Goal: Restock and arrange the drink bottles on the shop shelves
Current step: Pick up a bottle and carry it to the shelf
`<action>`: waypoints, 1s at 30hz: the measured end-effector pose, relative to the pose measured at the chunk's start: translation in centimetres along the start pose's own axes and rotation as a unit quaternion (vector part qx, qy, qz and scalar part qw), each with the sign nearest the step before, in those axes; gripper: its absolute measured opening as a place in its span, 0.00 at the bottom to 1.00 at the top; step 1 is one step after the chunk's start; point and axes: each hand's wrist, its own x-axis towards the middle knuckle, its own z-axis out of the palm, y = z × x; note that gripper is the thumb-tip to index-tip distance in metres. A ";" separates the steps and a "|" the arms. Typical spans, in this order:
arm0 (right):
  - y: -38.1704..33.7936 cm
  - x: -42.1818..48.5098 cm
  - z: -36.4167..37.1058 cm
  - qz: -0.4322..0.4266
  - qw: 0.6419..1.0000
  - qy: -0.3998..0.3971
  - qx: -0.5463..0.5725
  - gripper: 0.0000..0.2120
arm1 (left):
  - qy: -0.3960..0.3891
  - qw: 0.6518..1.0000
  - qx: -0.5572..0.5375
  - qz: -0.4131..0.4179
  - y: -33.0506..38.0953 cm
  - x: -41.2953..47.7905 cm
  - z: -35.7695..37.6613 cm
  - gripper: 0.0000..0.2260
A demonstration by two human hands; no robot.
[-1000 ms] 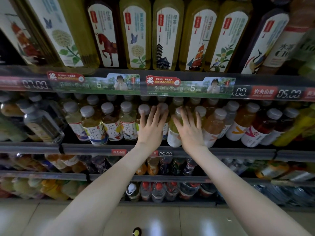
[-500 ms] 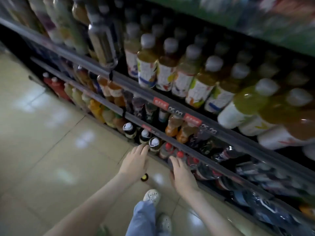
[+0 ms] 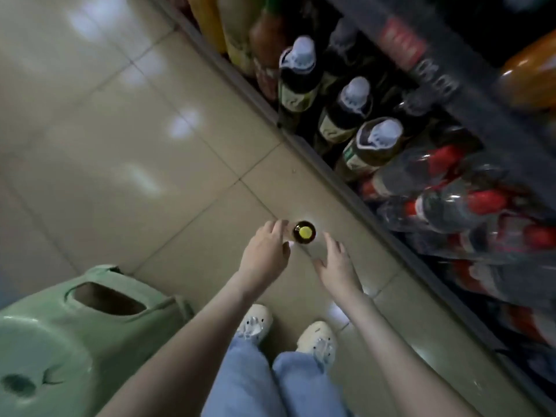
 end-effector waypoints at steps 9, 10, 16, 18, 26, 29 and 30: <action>2.1 8.9 8.6 -0.084 0.989 0.076 -0.100 0.10 | -0.023 1.000 -0.005 -0.016 -7.8 2.4 7.8 0.25; 1.8 7.5 7.7 -0.076 0.992 0.073 -0.074 0.10 | -0.029 1.000 -0.010 -0.009 -7.0 1.8 6.9 0.25; -4.4 -6.4 -3.8 -0.080 0.989 0.113 0.049 0.10 | -0.129 0.987 -0.027 0.092 0.8 -4.4 -2.7 0.33; -7.3 -12.4 -8.9 -0.089 0.983 0.140 0.079 0.09 | -0.153 0.981 -0.025 0.120 4.4 -6.9 -7.6 0.36; -15.5 -34.5 -28.1 -0.074 0.925 0.235 0.291 0.19 | -0.166 0.956 0.020 0.239 23.1 -18.6 -28.7 0.29; -15.6 -40.6 -31.6 -0.042 0.919 0.228 0.318 0.25 | -0.155 0.940 0.015 0.302 29.7 -23.0 -32.8 0.30; -15.3 -42.4 -32.3 -0.037 0.918 0.221 0.328 0.24 | -0.154 0.932 0.018 0.328 31.8 -24.4 -33.6 0.29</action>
